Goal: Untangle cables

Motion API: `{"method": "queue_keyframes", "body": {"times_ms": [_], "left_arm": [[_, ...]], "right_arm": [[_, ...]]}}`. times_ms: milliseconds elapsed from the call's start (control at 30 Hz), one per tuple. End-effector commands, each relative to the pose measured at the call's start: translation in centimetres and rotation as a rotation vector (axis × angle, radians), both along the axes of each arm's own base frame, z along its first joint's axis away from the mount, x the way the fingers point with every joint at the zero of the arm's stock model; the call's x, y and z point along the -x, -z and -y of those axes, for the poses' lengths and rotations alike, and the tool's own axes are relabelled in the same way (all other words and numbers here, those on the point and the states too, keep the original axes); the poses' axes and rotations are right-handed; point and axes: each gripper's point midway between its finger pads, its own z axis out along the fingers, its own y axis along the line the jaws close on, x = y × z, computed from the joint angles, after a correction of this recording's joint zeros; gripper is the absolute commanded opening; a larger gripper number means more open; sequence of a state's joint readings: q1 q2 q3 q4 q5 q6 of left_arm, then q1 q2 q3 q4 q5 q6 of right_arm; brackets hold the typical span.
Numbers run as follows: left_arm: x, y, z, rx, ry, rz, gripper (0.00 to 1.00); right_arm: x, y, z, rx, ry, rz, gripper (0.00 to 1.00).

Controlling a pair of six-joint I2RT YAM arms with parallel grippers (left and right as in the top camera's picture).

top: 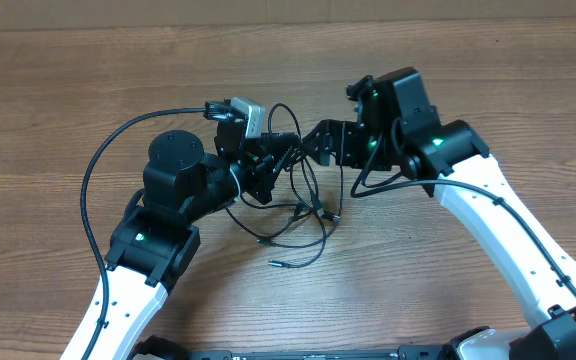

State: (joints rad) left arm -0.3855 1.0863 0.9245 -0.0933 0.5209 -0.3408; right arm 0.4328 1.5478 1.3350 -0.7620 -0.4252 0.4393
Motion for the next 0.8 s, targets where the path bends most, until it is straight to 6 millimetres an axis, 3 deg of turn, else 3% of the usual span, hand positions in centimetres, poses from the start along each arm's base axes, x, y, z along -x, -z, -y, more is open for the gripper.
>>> {"method": "queue_keyframes", "body": {"times_ms": [0, 267, 333, 433, 533, 767], "left_arm": [[0.7, -3.8, 0.1, 0.059, 0.024, 0.087, 0.04], [2.1, -9.3, -0.6, 0.17, 0.017, 0.224, 0.04], [2.6, -11.2, -1.8, 0.187, -0.026, 0.28, 0.04], [2.1, -12.7, -4.9, 0.188, -0.155, 0.333, 0.04], [1.5, -13.0, -8.4, 0.172, -0.275, 0.344, 0.04], [-0.8, -9.8, -16.1, 0.11, -0.529, 0.214, 0.04]], "right_arm": [[0.2, 0.2, -1.2, -0.023, 0.007, -0.035, 0.94], [-0.9, 5.3, -2.3, -0.03, 0.118, -0.239, 0.96], [-1.0, 7.8, -1.8, 0.026, 0.14, -0.286, 0.95], [-1.2, 10.3, 0.6, 0.144, 0.217, -0.32, 0.95], [-1.4, 11.5, 4.0, 0.255, 0.316, -0.342, 0.95], [-1.9, 12.4, 10.5, 0.38, 0.472, -0.384, 0.95]]}}
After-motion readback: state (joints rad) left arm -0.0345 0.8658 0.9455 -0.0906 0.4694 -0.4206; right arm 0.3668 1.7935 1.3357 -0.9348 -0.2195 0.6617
